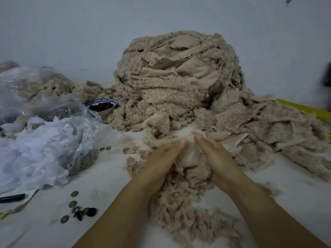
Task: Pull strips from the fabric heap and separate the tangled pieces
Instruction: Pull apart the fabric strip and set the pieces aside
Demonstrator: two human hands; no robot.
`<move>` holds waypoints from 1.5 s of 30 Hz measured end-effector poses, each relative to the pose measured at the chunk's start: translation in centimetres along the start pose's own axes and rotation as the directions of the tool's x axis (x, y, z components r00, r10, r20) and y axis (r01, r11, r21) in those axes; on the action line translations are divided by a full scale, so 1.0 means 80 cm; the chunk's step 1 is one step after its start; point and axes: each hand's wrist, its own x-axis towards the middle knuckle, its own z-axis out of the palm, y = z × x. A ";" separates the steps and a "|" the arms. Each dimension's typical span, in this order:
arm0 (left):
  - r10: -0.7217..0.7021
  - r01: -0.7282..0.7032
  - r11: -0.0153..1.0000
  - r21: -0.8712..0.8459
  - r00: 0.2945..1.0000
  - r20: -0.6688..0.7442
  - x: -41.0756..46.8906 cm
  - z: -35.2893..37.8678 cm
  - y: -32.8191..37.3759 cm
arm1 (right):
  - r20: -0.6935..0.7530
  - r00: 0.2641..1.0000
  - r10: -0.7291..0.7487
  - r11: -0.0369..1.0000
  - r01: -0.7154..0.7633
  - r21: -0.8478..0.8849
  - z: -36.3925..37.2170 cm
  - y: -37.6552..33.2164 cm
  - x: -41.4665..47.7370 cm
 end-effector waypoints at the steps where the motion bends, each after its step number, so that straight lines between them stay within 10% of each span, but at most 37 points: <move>1: 0.045 -0.042 0.997 0.061 0.998 -0.040 0.001 0.001 -0.002 | -0.010 1.000 -0.002 1.000 0.002 0.017 0.000 0.000 0.000; 9: 0.103 -0.111 0.994 -0.022 0.965 -0.241 0.003 0.001 0.003 | -0.201 0.935 -0.294 0.900 0.200 -0.387 0.000 0.006 0.011; 15: 0.146 -0.168 0.984 -0.053 0.945 -0.292 -0.003 -0.003 0.009 | 0.045 0.995 -0.087 0.981 0.093 -0.170 0.005 0.014 0.007; 20: 0.167 -0.189 0.981 -0.050 0.944 -0.286 -0.001 0.007 0.005 | -0.042 0.969 -0.242 0.819 0.181 -0.544 0.013 0.020 0.012; 29: 0.052 -0.157 0.949 -0.274 0.934 -0.354 -0.001 -0.009 0.013 | -0.244 0.958 -0.150 0.989 0.140 -0.054 -0.015 0.003 0.015; 45: 0.057 -0.096 0.964 -0.246 0.985 -0.161 -0.006 0.000 0.014 | 0.141 0.970 -0.200 0.916 0.236 -0.325 0.002 0.002 -0.003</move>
